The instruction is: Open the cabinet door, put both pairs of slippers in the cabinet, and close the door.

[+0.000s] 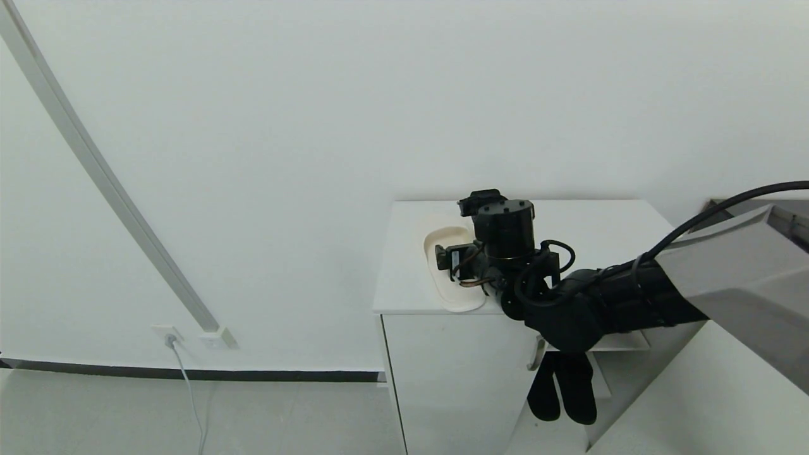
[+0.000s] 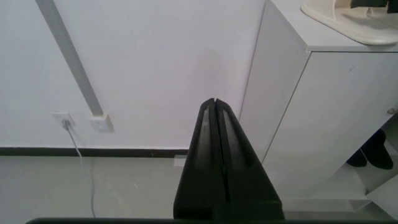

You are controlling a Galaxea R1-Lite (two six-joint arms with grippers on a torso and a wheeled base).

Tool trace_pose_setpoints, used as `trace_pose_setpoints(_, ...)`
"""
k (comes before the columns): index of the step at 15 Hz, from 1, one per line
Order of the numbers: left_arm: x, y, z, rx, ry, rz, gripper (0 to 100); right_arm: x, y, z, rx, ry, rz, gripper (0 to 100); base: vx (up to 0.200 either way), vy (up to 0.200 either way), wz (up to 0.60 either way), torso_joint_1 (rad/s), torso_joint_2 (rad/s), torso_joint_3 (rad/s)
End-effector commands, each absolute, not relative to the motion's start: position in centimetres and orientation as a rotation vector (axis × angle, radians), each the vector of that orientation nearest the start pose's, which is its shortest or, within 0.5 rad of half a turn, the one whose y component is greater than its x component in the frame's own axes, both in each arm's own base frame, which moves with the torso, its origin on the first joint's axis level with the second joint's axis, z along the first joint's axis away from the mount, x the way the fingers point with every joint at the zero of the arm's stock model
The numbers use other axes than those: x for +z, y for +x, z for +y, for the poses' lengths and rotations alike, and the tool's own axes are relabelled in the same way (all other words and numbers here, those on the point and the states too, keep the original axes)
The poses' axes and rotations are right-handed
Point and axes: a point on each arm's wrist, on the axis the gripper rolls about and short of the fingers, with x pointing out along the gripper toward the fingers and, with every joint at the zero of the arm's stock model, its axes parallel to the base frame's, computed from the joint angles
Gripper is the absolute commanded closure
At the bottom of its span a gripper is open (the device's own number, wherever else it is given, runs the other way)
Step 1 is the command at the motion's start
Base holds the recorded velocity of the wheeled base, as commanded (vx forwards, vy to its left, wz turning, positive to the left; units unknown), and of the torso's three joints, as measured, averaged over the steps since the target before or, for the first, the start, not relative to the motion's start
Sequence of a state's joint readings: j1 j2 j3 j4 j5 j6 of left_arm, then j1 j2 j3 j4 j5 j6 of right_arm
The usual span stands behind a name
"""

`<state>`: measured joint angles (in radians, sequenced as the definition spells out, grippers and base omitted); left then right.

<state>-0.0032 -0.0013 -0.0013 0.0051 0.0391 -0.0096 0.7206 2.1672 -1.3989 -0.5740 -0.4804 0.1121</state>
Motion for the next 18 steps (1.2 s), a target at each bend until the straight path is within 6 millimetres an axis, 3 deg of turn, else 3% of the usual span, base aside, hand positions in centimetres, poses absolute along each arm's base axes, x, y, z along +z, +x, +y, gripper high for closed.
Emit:
trace_pose_setpoints(1, 7.5, -2.3, 0.1, 0.037, -0.011, 0.004, 100, 15.2, 35.2, 28.9, 0.221, -0.018, 0.179, 0, 0.000, 0.000, 0.00, 0.000, 0.00, 0.000)
trace_pose_setpoints(2, 7.5, -2.3, 0.1, 0.037, -0.012, 0.003, 100, 15.0, 35.4, 29.0, 0.220, -0.027, 0.176, 0, 0.000, 0.000, 0.00, 0.000, 0.00, 0.000)
trace_pose_setpoints(3, 7.5, -2.3, 0.1, 0.037, -0.012, 0.003, 100, 14.9, 35.5, 29.2, 0.222, -0.028, 0.175, 100, 0.000, 0.000, 0.00, 0.000, 0.00, 0.000)
trace_pose_setpoints(10, 7.5, -2.3, 0.1, 0.037, -0.012, 0.004, 100, 15.4, 35.5, 29.1, 0.223, -0.019, 0.164, 100, 0.000, 0.000, 0.00, 0.000, 0.00, 0.000)
trace_pose_setpoints(13, 7.5, -2.3, 0.1, 0.037, -0.012, 0.003, 100, 16.6, 34.9, 28.8, 0.225, -0.007, 0.146, 100, 0.000, 0.000, 0.00, 0.000, 0.00, 0.000)
trace_pose_setpoints(16, 7.5, -2.3, 0.1, 0.037, -0.012, 0.003, 100, 18.4, 32.9, 27.8, 0.241, 0.000, 0.135, 100, 0.000, 0.000, 0.00, 0.000, 0.00, 0.000)
trace_pose_setpoints(18, 7.5, -2.3, 0.1, 0.037, -0.012, 0.003, 100, 19.9, 29.9, 26.6, 0.326, 0.004, 0.139, 100, 0.000, 0.000, 0.00, 0.000, 0.00, 0.000)
